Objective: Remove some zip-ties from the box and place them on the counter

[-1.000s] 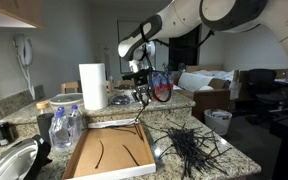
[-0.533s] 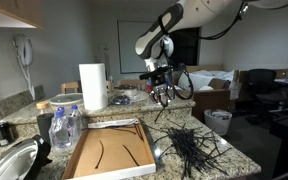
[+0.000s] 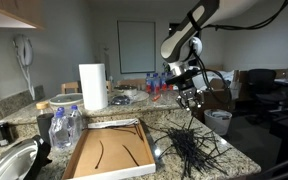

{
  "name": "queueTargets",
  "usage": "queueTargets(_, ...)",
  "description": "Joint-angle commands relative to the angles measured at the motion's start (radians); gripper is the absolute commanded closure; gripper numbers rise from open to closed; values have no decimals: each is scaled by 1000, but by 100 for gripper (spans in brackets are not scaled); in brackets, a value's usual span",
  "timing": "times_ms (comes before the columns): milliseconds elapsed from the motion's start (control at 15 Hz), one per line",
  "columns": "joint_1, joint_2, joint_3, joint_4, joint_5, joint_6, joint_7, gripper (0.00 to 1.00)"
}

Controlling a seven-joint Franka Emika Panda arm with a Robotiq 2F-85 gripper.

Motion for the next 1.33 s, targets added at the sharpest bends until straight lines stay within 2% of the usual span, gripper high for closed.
queueTargets(0,-47,-14,40,-90,-26,136,12,97)
queueTargets(200,-50,33,60,-95,-27,259,22,97)
queueTargets(267,-48,44,62,-92,-33,295,33,64)
queueTargets(333,-49,50,62,-95,-36,356,58,63)
queueTargets(533,-41,58,61,-94,-50,540,152,44)
queueTargets(733,-24,70,65,-80,-114,669,270,25)
queueTargets(1000,3,84,99,-40,-163,698,355,0)
queueTargets(1267,17,59,171,35,-8,604,172,0)
